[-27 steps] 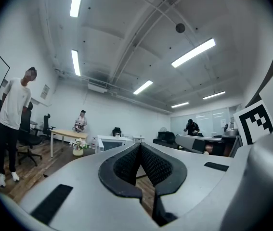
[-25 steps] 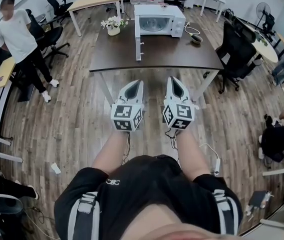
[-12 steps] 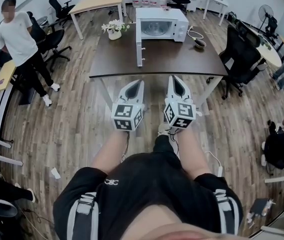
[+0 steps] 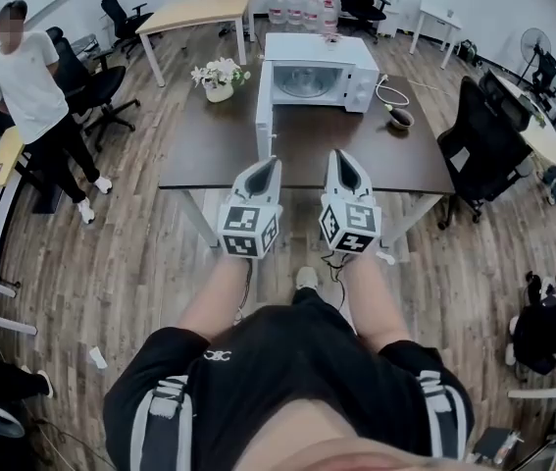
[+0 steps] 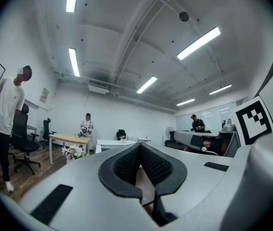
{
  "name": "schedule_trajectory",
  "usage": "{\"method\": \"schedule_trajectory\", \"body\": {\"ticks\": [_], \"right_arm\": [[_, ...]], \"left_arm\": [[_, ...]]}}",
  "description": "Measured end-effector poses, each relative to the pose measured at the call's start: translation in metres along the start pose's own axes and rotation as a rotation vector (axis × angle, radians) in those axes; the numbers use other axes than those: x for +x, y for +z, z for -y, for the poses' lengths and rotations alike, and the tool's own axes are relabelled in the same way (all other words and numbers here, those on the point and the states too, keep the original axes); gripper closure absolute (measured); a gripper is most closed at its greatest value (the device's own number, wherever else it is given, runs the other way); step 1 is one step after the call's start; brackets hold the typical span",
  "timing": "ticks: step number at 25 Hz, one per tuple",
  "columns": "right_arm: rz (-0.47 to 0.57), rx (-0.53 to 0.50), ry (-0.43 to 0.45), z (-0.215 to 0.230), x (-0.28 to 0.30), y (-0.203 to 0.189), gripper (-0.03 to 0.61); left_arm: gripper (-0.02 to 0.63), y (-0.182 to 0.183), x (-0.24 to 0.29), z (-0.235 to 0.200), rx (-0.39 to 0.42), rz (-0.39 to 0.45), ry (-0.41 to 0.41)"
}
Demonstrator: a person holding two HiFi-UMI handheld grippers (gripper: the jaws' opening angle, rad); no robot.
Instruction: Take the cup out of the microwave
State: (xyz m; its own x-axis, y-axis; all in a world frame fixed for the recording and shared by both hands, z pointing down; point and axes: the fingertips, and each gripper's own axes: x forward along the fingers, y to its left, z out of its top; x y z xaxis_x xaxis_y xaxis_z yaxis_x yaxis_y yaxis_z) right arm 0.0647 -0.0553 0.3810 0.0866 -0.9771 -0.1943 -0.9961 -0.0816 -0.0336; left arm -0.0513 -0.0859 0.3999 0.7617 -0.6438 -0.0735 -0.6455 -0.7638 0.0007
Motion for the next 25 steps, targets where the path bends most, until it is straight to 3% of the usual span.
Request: {"method": "schedule_trajectory", "body": {"ticks": [13, 25], "right_arm": [[-0.066, 0.043, 0.066, 0.112, 0.198, -0.035, 0.577], [-0.068, 0.026, 0.126, 0.133, 0.291, -0.058, 0.577]], "left_arm": [[0.614, -0.007, 0.214, -0.053, -0.011, -0.049, 0.07], [0.614, -0.022, 0.296, -0.1, -0.037, -0.076, 0.116]]}}
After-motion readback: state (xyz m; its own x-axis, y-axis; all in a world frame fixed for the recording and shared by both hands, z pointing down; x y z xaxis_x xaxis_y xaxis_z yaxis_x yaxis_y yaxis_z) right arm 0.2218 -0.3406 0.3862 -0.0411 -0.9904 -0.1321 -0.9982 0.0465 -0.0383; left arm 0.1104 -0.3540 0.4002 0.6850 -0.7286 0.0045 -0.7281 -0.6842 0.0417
